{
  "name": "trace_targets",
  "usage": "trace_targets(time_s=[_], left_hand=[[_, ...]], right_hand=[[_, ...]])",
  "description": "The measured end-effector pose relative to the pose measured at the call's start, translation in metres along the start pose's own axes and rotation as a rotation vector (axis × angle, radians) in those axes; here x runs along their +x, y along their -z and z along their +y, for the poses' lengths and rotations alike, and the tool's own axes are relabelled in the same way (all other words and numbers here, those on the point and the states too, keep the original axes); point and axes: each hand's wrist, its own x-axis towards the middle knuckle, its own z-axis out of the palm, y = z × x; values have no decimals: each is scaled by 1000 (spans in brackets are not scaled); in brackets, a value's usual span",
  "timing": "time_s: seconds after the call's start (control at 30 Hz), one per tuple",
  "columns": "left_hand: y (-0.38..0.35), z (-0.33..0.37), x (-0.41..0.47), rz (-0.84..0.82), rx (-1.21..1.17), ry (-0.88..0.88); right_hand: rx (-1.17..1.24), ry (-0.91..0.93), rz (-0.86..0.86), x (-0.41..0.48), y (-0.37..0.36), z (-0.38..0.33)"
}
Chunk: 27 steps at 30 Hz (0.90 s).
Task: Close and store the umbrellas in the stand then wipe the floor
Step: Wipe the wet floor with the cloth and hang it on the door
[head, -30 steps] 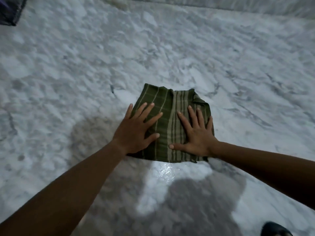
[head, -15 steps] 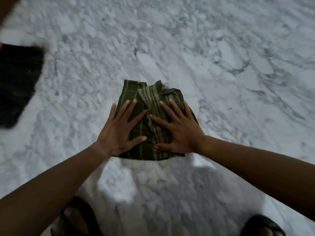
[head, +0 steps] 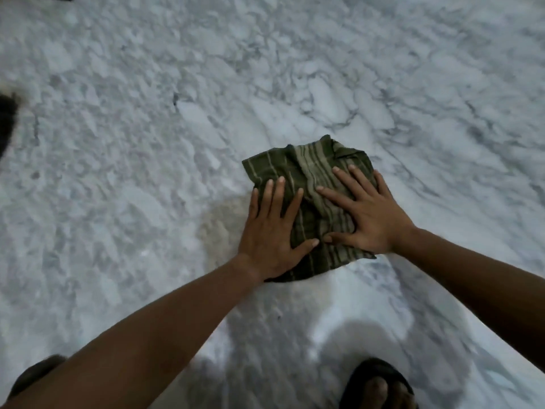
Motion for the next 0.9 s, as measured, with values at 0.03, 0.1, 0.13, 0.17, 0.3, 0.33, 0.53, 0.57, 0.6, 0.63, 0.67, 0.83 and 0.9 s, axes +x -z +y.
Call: trace_targets(time_s=[0.03,0.1,0.13,0.17,0.3,0.33,0.53,0.57,0.6,0.63,0.67,0.83,0.9], left_hand=[[0,13,15,7,2,-2],[1,37,46,11,4,-13],[1,48,63,20,4,-20],[1,58,79,34,3,-33],[-3,97,132,60,13,-116],[-4,108,140,50,20,-137],[-13,171,136,-18,26,-256],[-13,177,132,-28,24,-278],[-14,181,127,-33,26,-310],[-15,184,121,-35,35,-347],[-15,185,115,-43,47,-388],[-12,168,82,-74,53,-517],[-10,151,64,-84,37,-540]], right_hand=[[18,-61,19,-4,0,18],[44,-173,61,-12,1,50],[60,-219,70,-14,2,64],[86,-267,74,-17,3,78],[168,-470,125,-41,1,117],[170,-509,140,-52,-2,124],[168,-632,184,-123,-19,138],[166,-644,179,-134,-21,137],[166,-653,174,-144,-23,134],[166,-657,171,-154,-26,130],[162,-657,168,-162,-28,123],[151,-641,127,-178,-29,85],[131,-594,109,-174,-28,67]])
